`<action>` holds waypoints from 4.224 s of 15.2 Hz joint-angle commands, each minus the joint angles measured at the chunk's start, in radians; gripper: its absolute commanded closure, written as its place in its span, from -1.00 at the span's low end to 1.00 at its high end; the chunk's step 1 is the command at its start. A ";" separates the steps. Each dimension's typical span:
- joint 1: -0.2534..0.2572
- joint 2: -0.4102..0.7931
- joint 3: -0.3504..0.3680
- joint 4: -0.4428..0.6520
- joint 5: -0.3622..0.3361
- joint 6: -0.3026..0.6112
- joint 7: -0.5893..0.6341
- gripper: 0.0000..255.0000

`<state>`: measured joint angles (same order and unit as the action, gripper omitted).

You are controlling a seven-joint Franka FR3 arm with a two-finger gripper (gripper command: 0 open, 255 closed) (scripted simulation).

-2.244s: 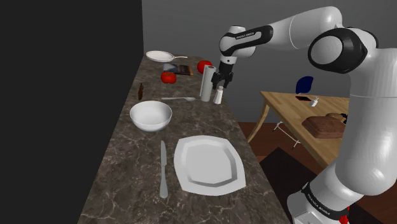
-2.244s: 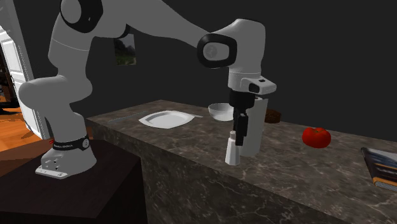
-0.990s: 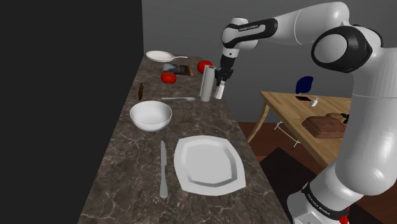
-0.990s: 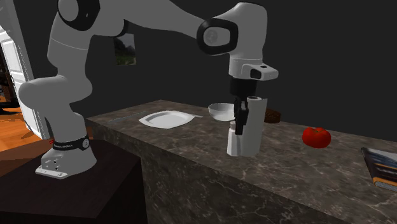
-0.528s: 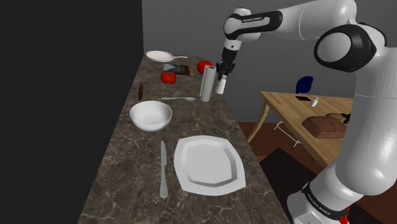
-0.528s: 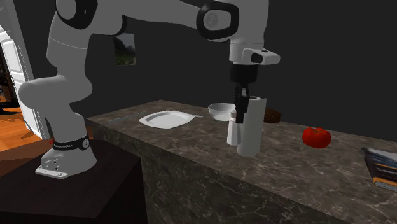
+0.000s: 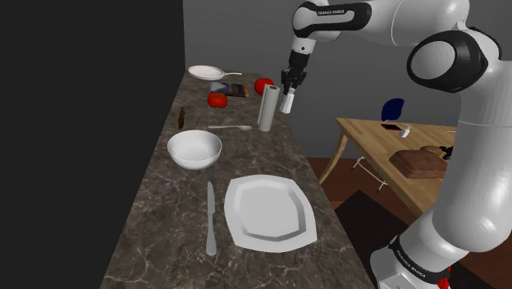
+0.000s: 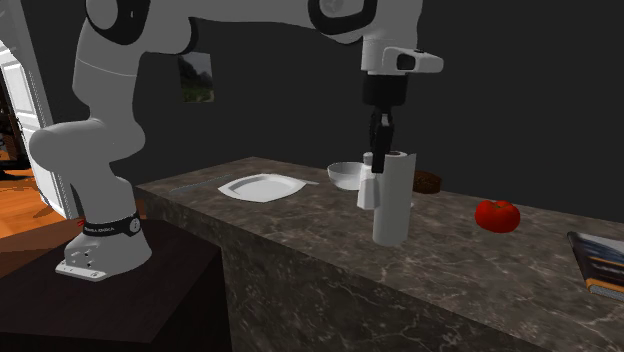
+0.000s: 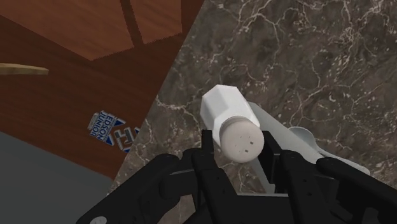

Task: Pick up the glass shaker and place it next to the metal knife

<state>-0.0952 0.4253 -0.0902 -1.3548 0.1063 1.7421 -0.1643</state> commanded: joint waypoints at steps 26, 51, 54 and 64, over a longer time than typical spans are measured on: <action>0.185 -0.287 0.094 -0.245 -0.032 -0.021 0.280 1.00; 0.491 -0.332 0.361 -0.315 -0.059 0.044 0.853 1.00; 0.532 -0.295 0.391 -0.270 -0.075 0.039 0.927 1.00; 0.701 -0.099 0.469 -0.019 -0.166 -0.016 1.169 1.00</action>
<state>0.5821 0.2978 0.3709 -1.4128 -0.0457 1.7361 0.9743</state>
